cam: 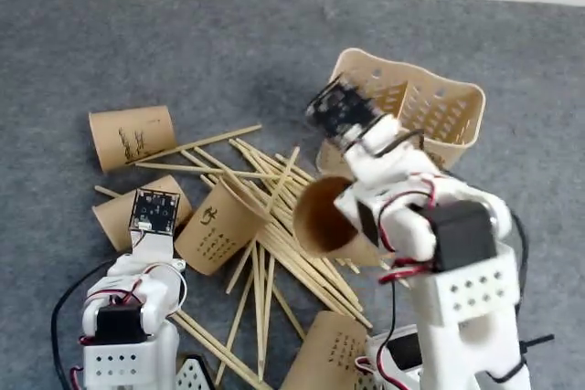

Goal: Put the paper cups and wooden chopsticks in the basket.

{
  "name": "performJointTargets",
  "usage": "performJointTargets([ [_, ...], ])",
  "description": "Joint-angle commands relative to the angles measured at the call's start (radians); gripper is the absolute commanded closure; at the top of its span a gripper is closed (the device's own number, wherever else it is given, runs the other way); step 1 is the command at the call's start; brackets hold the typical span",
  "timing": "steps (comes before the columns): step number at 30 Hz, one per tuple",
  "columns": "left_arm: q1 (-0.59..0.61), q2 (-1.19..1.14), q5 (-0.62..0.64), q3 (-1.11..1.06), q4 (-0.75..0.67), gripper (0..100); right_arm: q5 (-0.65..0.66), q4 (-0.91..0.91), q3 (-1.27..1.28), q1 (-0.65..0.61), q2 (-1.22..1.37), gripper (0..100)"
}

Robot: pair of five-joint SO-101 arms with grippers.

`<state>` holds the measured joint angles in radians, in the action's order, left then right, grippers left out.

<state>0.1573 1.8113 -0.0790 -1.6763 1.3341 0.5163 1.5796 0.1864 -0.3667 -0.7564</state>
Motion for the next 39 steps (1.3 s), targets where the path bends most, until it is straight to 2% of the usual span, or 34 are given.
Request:
performJointTargets([
  [1, 0.01, 0.005, 0.005, -0.019, 0.008, 99, -0.101, 0.002, -0.173, 0.01, 0.005, 99.3],
  [4, 0.01, 0.005, 0.005, -0.019, 0.008, 99, -0.184, -0.035, -0.262, 0.012, 0.008, 99.3],
  [8, 0.01, 0.005, 0.005, -0.019, 0.008, 99, -0.27, -0.111, -0.32, 0.087, 0.008, 99.3],
  [21, 0.01, 0.005, 0.005, -0.019, 0.008, 99, -0.43, -0.375, -0.321, 0.323, 0.01, 99.3],
  [30, 0.01, 0.005, 0.005, -0.019, 0.008, 99, -0.442, -0.536, -0.117, 0.466, 0.008, 99.3],
  [39, 0.01, 0.005, 0.005, -0.019, 0.008, 99, -0.446, -0.621, 0.087, 0.516, 0.008, 99.1],
])
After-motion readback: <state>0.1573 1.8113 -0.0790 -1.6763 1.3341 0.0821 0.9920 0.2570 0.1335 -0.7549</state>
